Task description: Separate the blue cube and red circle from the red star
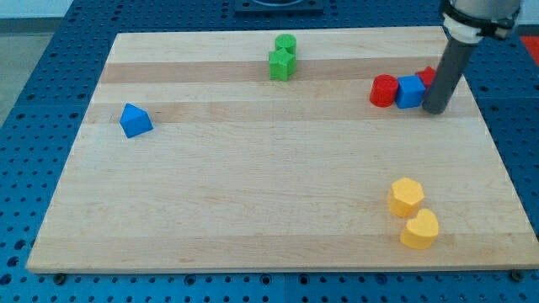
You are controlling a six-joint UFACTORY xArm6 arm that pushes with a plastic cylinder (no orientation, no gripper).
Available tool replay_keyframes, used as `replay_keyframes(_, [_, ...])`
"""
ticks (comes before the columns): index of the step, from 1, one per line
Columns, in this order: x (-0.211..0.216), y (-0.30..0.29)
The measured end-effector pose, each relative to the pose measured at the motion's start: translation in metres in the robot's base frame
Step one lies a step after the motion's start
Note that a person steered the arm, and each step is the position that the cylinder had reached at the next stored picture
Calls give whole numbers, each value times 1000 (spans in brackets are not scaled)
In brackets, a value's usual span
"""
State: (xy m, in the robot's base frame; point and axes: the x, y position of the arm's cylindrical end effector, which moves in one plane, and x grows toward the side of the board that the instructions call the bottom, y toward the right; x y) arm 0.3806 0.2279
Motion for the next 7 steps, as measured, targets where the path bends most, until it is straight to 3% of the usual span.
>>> replay_keyframes(3, [-66, -15])
replay_keyframes(7, [-5, -178])
